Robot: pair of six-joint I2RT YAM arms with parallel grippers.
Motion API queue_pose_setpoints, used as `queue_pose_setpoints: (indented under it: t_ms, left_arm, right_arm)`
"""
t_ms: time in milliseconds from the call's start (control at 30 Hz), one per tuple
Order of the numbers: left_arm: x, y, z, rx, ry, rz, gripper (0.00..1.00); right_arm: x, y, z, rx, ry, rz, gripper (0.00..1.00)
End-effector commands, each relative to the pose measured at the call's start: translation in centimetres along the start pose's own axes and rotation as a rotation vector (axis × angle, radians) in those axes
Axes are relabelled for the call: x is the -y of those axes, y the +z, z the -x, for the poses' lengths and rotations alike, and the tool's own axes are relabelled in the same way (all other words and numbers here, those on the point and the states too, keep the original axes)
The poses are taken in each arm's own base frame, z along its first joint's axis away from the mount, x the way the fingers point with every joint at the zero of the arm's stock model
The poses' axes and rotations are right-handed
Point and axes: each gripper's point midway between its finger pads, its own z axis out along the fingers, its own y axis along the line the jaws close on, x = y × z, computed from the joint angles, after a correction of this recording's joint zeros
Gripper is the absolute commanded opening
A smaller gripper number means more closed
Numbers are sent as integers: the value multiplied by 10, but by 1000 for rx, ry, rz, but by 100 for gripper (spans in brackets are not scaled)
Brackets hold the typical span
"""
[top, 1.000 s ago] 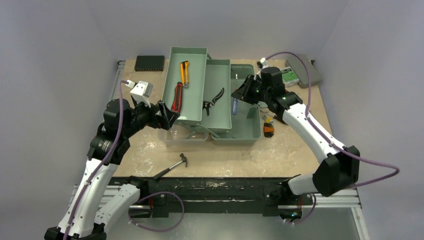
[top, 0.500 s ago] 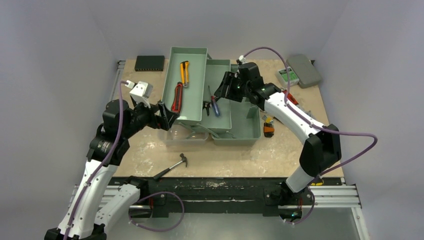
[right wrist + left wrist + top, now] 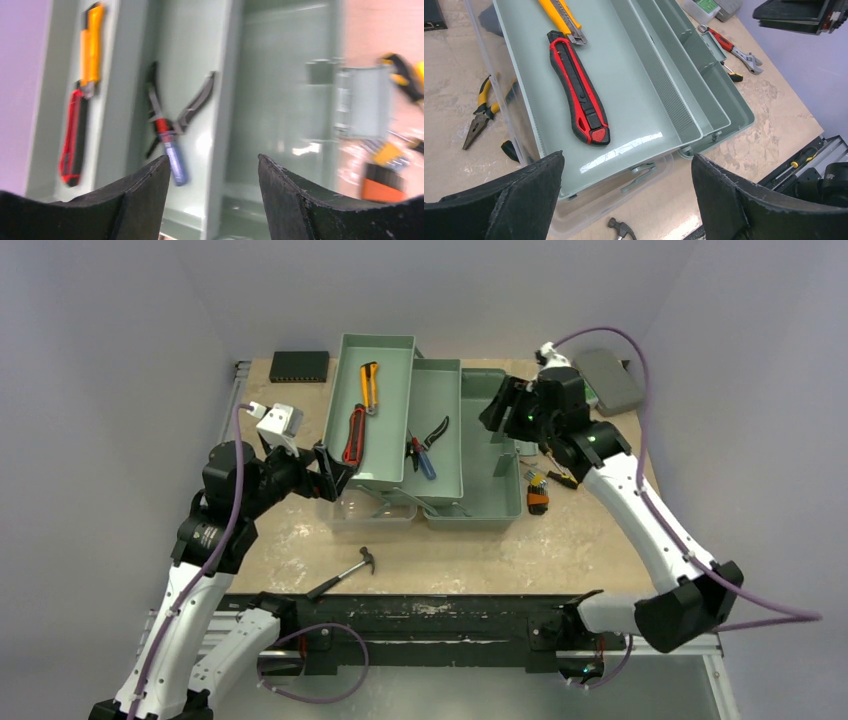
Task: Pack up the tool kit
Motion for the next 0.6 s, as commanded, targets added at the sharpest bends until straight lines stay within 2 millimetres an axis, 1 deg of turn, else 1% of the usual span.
queue_pose_setpoints:
  t_ms: [0,67,167,267,333,400,467,500,533,567]
  left_arm:
    - [2,-3,14,52,32,-6,94]
    - [2,-3,14,52,29,-6,94]
    - [3,-4,14,54,27,-10,94]
    - [3,-3,14,51,25,-13,94]
    - [3,-2,13,48,22,-16,94]
    - [4,-2,13,44,19,-21,94]
    - [5,-1,12,42,18,-24,94]
    - [5,-2,13,43,17,-24,94]
    - [5,-2,13,42,17,-25,94]
    - [5,-2,13,44,17,-26,94]
  right_arm:
    - [76,-28,-5,9,-7,-208,63]
    - [105,-42,-10,23,-4,-291,63]
    - [143,-65,-20,42,-2,-435,62]
    - [181,-83,-40,31,33,-603,59]
    - [203,-89,-54,30,67,-687,58]
    - [217,-88,-70,14,102,-719,57]
    - [227,-81,-83,-9,139,-718,58]
    - [230,-76,-88,-19,160,-710,61]
    - [233,-72,-93,-33,179,-706,67]
    - [235,-66,-98,-47,200,-696,76]
